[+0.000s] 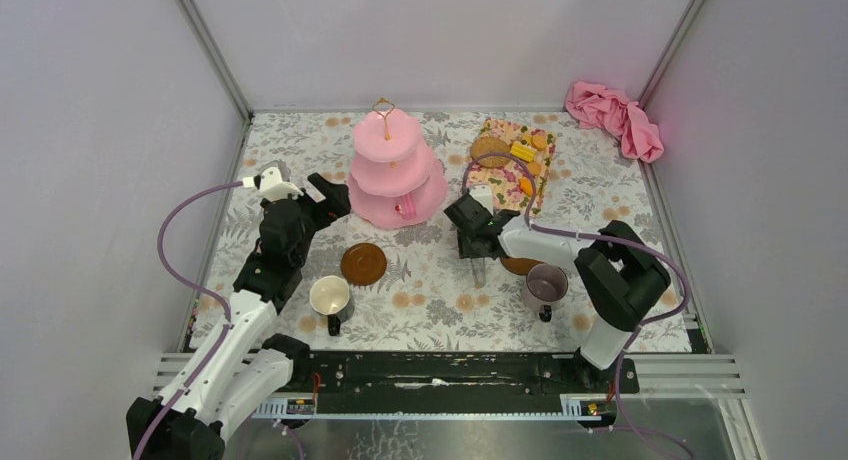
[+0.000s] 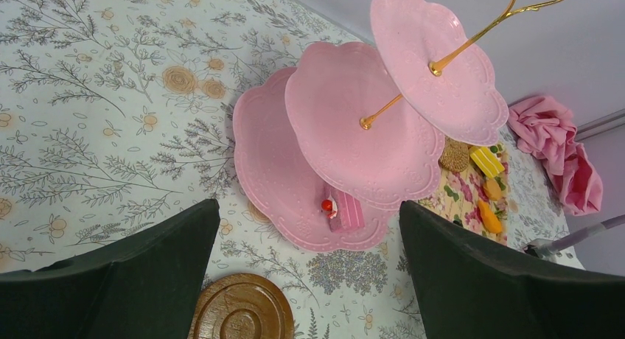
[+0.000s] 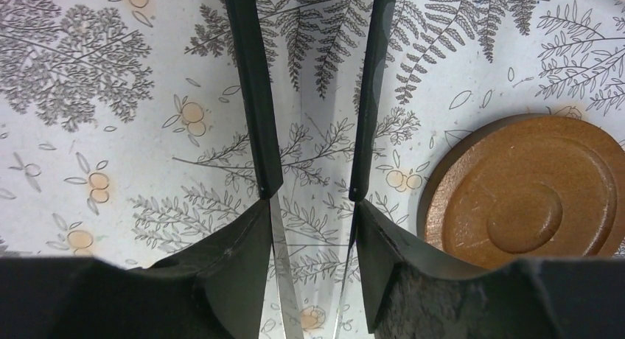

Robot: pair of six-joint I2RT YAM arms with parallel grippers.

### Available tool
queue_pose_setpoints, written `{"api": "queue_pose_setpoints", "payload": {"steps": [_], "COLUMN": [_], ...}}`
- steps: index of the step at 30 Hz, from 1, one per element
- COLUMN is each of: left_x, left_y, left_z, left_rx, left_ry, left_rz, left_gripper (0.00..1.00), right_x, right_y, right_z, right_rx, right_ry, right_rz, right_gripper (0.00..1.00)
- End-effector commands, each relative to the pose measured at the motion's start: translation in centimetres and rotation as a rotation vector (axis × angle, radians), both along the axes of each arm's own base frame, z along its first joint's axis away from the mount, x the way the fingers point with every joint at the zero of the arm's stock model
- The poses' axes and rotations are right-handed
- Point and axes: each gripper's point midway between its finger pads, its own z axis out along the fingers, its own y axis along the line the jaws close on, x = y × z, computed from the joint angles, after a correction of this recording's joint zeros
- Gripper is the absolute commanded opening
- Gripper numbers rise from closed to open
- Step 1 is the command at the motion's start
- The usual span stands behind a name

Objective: Serve the afternoon tea
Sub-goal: Pick up the clamp from the tray.

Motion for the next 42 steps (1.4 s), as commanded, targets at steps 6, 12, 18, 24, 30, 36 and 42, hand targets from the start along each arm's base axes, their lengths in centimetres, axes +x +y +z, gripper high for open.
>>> {"api": "queue_pose_setpoints", "payload": {"steps": [6,12,18,24,30,36,42], "left_x": [0.3,0.3,0.2,0.2,0.1,0.1,0.1], "left_y": [0.2,0.2,0.3,0.4,0.2,0.2,0.2], "left_z": [1.7,1.8,1.7,2.1,2.2,2.1,2.1], "left_rx": [-0.013,-0.013,-0.011,-0.011,-0.018,-0.024,-0.023], "left_ry": [-0.065,-0.068,-0.068,-0.077,-0.079,-0.080,-0.078], "left_rz": [0.008,0.006,0.007,0.012,0.006,0.006,0.004], "left_gripper": [1.00,1.00,1.00,1.00,1.00,1.00,1.00], "right_x": [1.0,1.4,1.8,2.7,4.2,6.4,8.8], "right_y": [2.8,3.3,2.9,1.4,-1.6,-4.8,-6.9], "right_z": [6.7,8.4,10.4,12.0,12.7,13.5,13.6], "right_rx": [0.134,0.144,0.146,0.140,0.149,0.186,0.224], "right_ry": [-0.067,-0.076,-0.102,-0.103,-0.089,-0.092,-0.087], "right_rz": [0.024,0.021,0.011,-0.019,-0.079,-0.145,-0.192], "right_gripper": [0.50,0.49,0.49,0.49,0.50,0.50,0.50]}}
